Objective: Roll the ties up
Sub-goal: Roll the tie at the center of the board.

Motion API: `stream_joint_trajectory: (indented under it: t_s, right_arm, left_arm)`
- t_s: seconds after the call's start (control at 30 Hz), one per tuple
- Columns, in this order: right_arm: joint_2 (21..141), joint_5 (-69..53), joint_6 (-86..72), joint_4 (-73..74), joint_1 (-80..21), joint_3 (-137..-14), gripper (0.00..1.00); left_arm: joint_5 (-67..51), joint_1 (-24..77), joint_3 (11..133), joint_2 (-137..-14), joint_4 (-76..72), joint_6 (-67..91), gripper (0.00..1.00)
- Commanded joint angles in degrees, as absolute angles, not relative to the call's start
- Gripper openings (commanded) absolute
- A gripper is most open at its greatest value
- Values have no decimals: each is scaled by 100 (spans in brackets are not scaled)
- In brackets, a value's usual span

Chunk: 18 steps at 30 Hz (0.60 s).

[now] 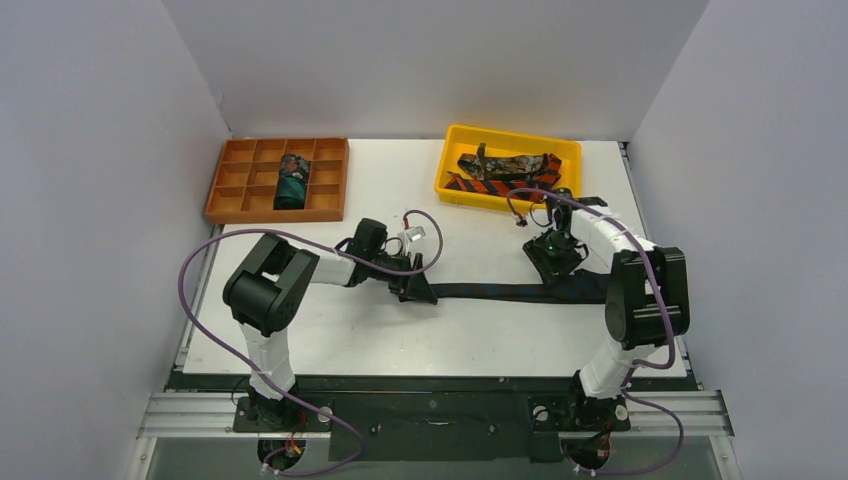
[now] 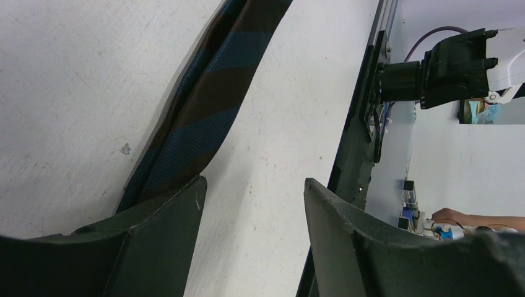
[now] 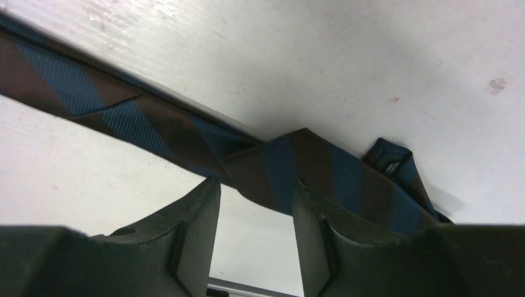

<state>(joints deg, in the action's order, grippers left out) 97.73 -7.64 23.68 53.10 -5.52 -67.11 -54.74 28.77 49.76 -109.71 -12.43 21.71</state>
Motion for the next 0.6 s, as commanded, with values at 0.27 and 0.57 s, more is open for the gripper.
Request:
stream_joint_trajectory:
  t_s: [0.27, 0.57]
  right_arm:
    - [9923, 882, 2842, 4807, -326, -6360, 24]
    - [9792, 1704, 3988, 5197, 807, -6721, 1]
  left_arm:
    - [-4610, 2775, 4841, -11294, -286, 1826, 49]
    - [-4609, 2769, 4843, -11312, -253, 1813, 46]
